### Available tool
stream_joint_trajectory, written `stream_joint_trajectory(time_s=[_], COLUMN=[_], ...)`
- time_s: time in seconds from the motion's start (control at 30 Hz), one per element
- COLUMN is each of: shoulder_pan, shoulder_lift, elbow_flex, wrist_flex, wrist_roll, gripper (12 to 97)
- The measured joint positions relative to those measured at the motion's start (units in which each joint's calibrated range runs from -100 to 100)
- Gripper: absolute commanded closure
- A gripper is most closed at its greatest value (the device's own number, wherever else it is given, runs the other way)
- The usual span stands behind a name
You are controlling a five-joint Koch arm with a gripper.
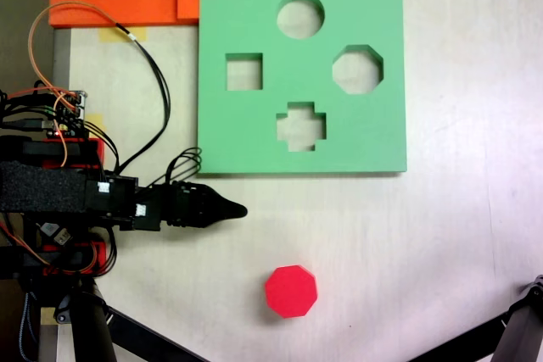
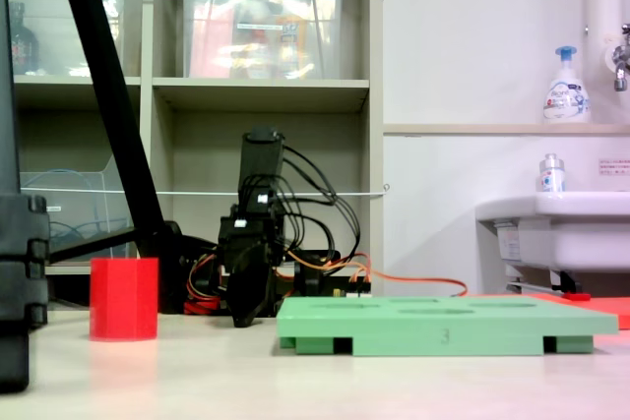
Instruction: Put the octagonal pillar block into the corresponding hole
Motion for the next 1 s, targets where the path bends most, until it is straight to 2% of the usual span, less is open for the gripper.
stream_joint_trajectory(time_s=[0.8,0.9,1.0], shoulder_pan=[0.00,0.05,-1.32], shoulder_lift=[0.00,0.00,0.00], elbow_flex=[0.00,0.00,0.10], wrist_flex=[0.00,0.00,0.00], wrist_roll=[0.00,0.24,8.40], gripper=[59.7,57.7,57.9])
